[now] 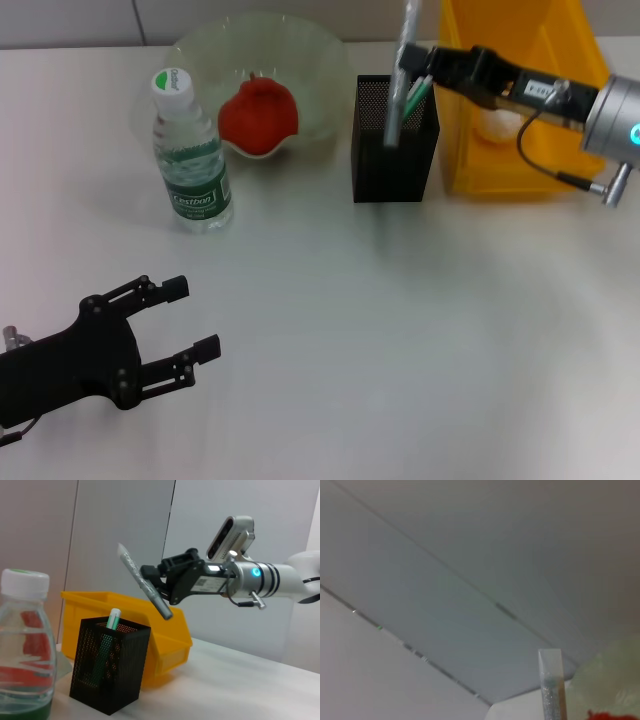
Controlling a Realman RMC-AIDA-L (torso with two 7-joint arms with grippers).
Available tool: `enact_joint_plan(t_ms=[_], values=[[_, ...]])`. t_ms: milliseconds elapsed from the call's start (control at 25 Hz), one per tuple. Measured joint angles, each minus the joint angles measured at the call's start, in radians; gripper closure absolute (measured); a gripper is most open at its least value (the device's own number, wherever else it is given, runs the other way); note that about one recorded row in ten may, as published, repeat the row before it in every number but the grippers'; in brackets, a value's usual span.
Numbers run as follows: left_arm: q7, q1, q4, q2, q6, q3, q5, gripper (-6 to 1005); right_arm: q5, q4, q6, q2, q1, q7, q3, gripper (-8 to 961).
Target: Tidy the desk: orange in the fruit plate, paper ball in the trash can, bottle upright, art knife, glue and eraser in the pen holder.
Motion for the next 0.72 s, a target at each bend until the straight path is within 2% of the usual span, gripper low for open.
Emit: enact_joint_plan(t_ms=[120, 400, 640, 720], values=[[0.000, 0.000, 0.000, 0.000, 0.000, -0.001, 0.000, 188, 0.001, 0.002, 0.047, -0.011, 0.012, 0.003, 0.033, 836], [0.001, -0.001, 0.000, 0.000, -0.001, -0.011, -0.001, 188, 0.002, 0.000, 0.097, -0.020, 0.028, 0.000, 0.051, 836], [-0.001, -0.002, 0.000, 0.000, 0.000, -0.018, -0.002, 188, 0.003, -0.002, 0.128, -0.014, 0.037, -0.041, 0.052, 836], [0.000, -0.001, 0.000, 0.000, 0.000, -0.019, -0.002, 188, 0.003, -0.005, 0.142, -0.004, 0.039, -0.113, 0.052, 836]])
